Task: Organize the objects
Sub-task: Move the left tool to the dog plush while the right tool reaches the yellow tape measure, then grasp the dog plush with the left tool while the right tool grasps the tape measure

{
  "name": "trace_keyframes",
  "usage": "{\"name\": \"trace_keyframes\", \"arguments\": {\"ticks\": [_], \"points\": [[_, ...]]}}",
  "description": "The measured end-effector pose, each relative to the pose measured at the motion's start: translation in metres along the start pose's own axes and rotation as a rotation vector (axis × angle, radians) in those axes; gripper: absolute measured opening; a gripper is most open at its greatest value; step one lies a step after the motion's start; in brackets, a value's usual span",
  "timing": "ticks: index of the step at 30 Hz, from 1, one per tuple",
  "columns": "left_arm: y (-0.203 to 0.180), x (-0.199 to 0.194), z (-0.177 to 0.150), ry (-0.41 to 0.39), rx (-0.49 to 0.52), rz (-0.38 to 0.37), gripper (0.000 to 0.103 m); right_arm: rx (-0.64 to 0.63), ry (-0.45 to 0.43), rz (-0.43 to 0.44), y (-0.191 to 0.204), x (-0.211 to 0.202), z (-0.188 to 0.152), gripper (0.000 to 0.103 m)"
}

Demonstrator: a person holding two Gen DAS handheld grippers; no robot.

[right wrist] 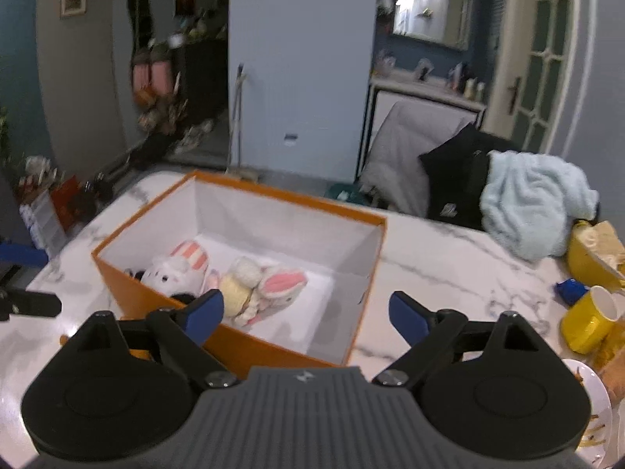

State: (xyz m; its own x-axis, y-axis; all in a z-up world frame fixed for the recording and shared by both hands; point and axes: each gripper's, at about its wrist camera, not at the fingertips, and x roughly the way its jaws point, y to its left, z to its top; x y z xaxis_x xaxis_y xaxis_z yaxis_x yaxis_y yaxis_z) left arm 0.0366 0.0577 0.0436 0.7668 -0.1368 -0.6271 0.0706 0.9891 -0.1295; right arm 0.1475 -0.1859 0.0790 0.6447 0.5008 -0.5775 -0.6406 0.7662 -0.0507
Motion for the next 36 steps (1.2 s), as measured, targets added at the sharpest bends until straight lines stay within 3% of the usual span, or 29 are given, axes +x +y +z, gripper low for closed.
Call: {"name": "trace_keyframes", "arguments": {"ticks": [7,10,18,25,31,36], "points": [[-0.009,0.007,-0.026,-0.042,0.150,0.038,0.102,-0.008,-0.109,-0.035,-0.009,-0.014,-0.014,0.096],[-0.011,0.016,-0.036,-0.015,0.189,0.013,0.102,0.003,-0.097,-0.066,-0.017,-0.013,-0.017,0.097],[0.010,0.043,-0.051,0.134,0.056,0.007,0.102,0.132,-0.087,-0.185,-0.059,-0.006,-0.022,0.099],[0.007,0.050,-0.060,0.173,0.114,0.059,0.101,0.250,0.052,-0.242,-0.084,0.046,-0.052,0.098],[0.000,0.060,-0.063,0.190,0.158,0.081,0.101,0.228,0.140,-0.309,-0.093,0.081,-0.072,0.098],[-0.001,0.077,-0.069,0.222,0.193,0.098,0.101,0.259,0.211,-0.308,-0.101,0.100,-0.085,0.097]]}}
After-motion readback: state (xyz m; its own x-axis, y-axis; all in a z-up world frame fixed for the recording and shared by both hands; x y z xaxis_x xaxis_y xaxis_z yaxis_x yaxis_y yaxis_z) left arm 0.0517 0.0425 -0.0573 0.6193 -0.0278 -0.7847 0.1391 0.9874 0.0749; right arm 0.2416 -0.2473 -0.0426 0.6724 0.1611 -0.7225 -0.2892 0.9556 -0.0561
